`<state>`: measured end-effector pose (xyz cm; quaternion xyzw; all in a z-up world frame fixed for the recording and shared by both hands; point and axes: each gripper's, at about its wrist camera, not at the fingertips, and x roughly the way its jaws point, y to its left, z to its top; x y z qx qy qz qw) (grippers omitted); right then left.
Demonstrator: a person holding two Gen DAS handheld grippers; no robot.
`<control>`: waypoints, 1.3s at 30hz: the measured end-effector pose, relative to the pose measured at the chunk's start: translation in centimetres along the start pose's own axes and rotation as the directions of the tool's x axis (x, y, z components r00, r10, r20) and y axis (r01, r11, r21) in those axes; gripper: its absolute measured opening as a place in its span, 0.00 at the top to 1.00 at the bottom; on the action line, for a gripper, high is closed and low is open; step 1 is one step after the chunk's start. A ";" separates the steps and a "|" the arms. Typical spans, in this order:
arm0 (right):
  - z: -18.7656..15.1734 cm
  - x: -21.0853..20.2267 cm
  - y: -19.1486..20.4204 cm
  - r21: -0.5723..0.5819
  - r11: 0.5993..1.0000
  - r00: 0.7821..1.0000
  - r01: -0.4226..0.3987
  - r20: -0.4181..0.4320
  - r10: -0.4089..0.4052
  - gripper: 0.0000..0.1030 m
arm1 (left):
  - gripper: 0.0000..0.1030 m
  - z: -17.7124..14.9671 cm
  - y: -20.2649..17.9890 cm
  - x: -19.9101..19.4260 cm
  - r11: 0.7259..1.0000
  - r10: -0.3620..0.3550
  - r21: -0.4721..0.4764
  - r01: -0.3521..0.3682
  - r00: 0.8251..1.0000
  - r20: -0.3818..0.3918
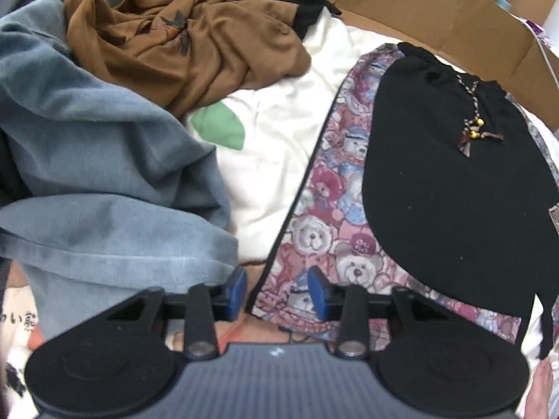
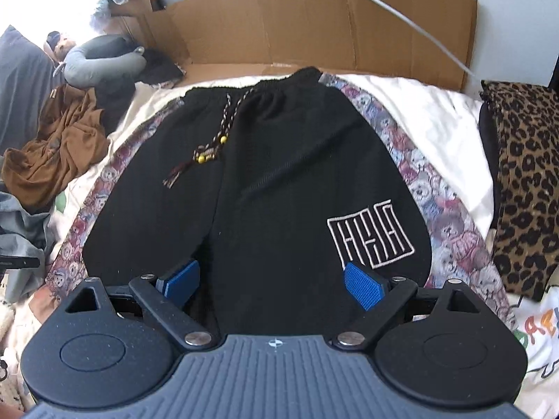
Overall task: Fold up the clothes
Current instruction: 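Open both tools and pull them back from the shorts, then pinch the shorts' side edge with the left tool while the right tool grasps the lining edge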
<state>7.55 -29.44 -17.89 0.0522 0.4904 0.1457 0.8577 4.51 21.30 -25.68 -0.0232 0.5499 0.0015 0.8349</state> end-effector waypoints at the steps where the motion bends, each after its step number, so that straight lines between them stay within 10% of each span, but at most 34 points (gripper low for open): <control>1: -0.1 0.1 0.0 0.003 1.000 1.000 -0.002 -0.003 0.002 0.09 | 0.61 -0.2 -0.1 0.1 1.000 -0.006 0.011 0.006 1.000 0.003; 24: -0.9 1.7 0.4 0.089 0.993 0.994 -0.078 -0.066 0.084 0.09 | 0.65 -3.1 2.3 5.6 0.998 0.030 -0.046 -0.032 0.998 -0.049; 31: -0.6 2.1 1.2 0.127 0.983 0.987 -0.130 -0.074 0.140 0.09 | 0.88 -3.1 2.5 5.0 0.998 -0.006 -0.062 0.004 1.000 -0.028; 39: -0.2 2.2 2.7 0.090 0.981 0.982 -0.171 -0.066 0.178 0.09 | 0.92 -2.2 2.8 1.7 0.993 -0.063 -0.100 0.065 0.998 0.024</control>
